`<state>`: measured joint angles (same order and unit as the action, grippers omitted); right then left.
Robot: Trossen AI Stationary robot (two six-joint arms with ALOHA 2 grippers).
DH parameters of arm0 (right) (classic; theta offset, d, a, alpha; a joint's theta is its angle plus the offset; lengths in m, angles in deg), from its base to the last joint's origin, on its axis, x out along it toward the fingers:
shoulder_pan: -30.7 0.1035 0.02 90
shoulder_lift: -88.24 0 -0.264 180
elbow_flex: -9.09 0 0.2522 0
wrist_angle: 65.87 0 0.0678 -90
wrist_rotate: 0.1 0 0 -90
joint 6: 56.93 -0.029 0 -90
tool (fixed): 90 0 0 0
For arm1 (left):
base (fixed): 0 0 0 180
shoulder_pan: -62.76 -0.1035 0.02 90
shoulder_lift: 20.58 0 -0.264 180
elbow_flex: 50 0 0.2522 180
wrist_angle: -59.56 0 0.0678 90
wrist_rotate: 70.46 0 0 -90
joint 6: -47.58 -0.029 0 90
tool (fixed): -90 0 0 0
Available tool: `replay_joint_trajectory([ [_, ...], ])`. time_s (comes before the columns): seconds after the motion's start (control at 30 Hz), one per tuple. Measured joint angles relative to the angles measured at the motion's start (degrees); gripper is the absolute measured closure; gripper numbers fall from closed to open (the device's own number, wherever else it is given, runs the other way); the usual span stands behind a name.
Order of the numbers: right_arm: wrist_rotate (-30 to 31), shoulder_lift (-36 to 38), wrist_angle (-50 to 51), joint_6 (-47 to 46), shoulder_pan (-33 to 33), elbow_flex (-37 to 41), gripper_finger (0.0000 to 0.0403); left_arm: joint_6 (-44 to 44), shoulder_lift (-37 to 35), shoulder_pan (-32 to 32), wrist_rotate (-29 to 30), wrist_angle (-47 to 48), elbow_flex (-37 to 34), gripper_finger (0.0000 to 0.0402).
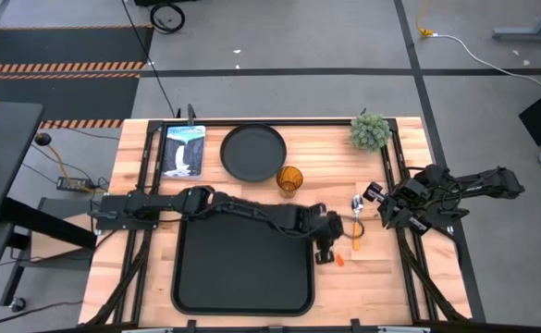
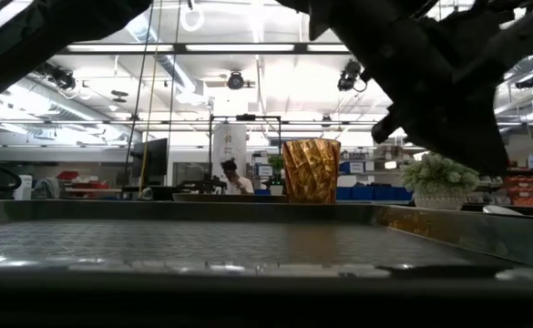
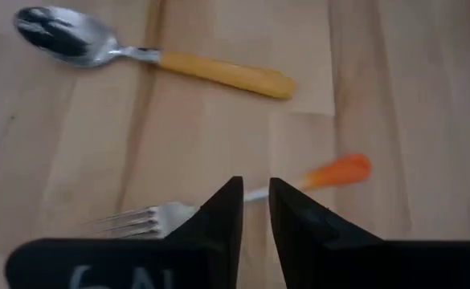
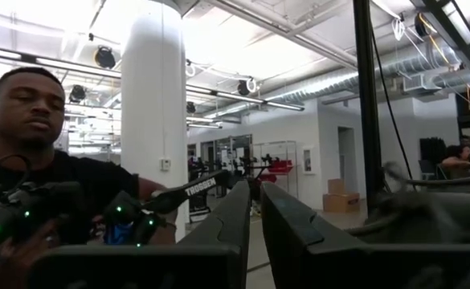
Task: Pick and place plate/cup/fork/spoon on tray
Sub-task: Prepare the orange fork
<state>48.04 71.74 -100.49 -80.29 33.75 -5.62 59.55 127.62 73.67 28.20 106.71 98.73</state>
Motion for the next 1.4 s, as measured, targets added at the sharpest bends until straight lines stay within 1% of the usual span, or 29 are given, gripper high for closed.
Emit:
replay_joint_trajectory([
  [0.1,0.0,0.0,0.2,0.3,0.0,0.0,0.0362,-2.9,0.8,0.2,0.4,-2.3,0.0,0.0303],
  [0.23,0.4,0.0,0.3,0.8,0.0,0.0,0.0362,-7.3,1.1,-0.6,0.4,-3.4,0.0,0.0249],
  [0.3,1.0,0.0,0.3,1.0,0.0,0.0,0.0362,-8.3,1.1,-1.5,-1.7,-3.4,0.0,0.0226],
  [0.4,1.8,0.0,0.3,1.0,0.0,0.0,0.0362,-10.1,1.9,-3.1,-7.6,-2.8,0.0,0.021],
  [0.47,1.9,0.0,0.4,1.0,0.0,0.0,0.0362,-14.0,2.2,-4.0,-10.6,-2.4,0.0,0.021],
  [0.53,2.0,0.0,0.6,0.5,0.0,0.0,0.0362,-18.1,2.7,-4.7,-12.2,-3.2,0.1,0.0217],
  [0.7,5.0,0.0,0.4,-2.4,0.0,0.0,0.0362,-27.0,3.0,-5.9,-17.0,2.0,0.0,0.0238],
  [0.8,5.3,0.0,0.5,-2.3,0.0,0.0,0.0362,-31.2,3.0,-6.2,-16.6,5.7,0.0,0.0249],
  [0.9,7.6,0.0,0.5,-0.4,0.0,0.0,0.0362,-34.8,3.0,-6.2,-16.3,5.0,0.0,0.0256],
  [0.97,8.1,0.0,0.5,1.2,0.0,0.0,0.0362,-36.4,3.0,-5.9,-15.7,4.2,0.0,0.0259],
  [1.13,11.7,0.0,0.5,3.9,0.0,0.0,0.0362,-38.5,2.5,-4.7,-15.1,5.2,0.0,0.026],
  [1.27,13.3,0.0,0.6,5.5,0.0,0.0,0.0362,-38.8,2.7,-4.1,-14.1,3.5,0.0,0.026],
  [1.33,15.2,0.0,0.7,5.7,0.0,0.0,0.0362,-38.8,3.0,-4.3,-14.0,3.2,0.0,0.026],
  [1.4,17.0,0.0,0.7,6.0,0.0,0.0,0.0362,-38.8,3.5,-4.4,-13.8,0.8,0.0,0.026],
])
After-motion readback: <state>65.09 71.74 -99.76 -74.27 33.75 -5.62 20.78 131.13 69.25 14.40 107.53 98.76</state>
